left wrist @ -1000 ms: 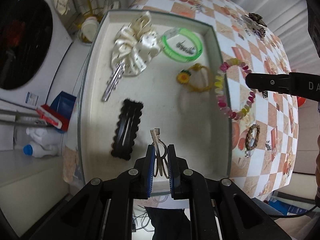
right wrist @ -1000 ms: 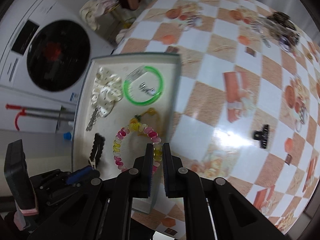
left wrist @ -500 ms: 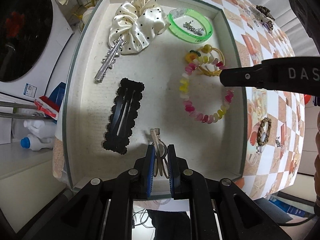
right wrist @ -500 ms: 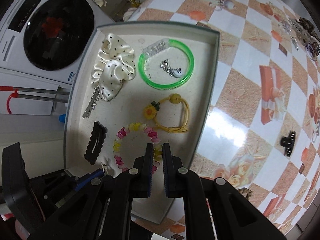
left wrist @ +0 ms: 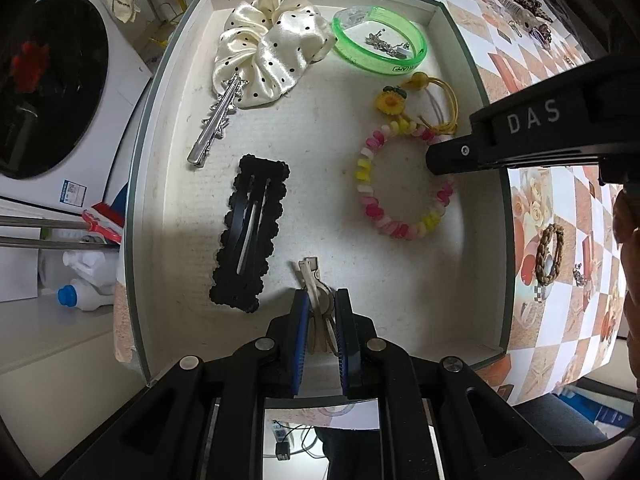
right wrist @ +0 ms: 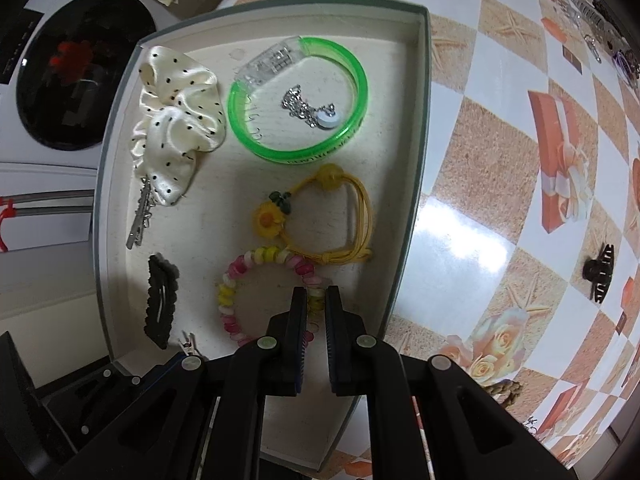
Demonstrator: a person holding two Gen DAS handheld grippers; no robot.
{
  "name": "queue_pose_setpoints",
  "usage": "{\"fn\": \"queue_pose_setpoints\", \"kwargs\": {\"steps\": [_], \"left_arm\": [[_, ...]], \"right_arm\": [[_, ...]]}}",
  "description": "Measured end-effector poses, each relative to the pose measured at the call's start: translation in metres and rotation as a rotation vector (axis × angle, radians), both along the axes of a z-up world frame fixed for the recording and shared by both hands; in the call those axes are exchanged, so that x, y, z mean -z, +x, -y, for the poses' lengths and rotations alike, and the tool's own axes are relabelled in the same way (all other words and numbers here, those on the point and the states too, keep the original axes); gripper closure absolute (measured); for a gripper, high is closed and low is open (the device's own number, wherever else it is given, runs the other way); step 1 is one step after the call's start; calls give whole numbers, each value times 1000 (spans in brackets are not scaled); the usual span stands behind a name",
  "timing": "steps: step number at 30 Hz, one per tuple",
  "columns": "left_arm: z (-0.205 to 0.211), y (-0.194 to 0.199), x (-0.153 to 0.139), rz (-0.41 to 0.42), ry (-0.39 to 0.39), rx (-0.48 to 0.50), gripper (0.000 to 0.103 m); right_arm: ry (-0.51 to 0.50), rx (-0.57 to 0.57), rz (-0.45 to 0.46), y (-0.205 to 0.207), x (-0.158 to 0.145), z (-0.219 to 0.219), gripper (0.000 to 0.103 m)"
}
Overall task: Organize jewelry
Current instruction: 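Drop the beige clip in the tray with the left tool while the right tool drops the beaded bracelet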
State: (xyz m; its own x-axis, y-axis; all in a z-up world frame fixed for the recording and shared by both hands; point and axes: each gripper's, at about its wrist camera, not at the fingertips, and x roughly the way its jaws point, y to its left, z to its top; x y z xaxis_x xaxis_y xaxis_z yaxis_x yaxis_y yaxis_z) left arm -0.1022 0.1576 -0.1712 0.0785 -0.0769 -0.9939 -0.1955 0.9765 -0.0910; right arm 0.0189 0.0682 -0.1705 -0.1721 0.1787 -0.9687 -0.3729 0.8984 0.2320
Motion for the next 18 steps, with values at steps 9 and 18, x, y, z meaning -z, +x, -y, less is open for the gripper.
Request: {"fn": "queue_pose_setpoints", "kwargs": {"steps": [9,18], "left_arm": [[10,4,-1,-24,35,14,85],[13,7,-5,-40,80,11,85]], "right_arm": [[8,-12,-11,0,9,-9,81],[82,10,5,3,-19,-13,50]]}}
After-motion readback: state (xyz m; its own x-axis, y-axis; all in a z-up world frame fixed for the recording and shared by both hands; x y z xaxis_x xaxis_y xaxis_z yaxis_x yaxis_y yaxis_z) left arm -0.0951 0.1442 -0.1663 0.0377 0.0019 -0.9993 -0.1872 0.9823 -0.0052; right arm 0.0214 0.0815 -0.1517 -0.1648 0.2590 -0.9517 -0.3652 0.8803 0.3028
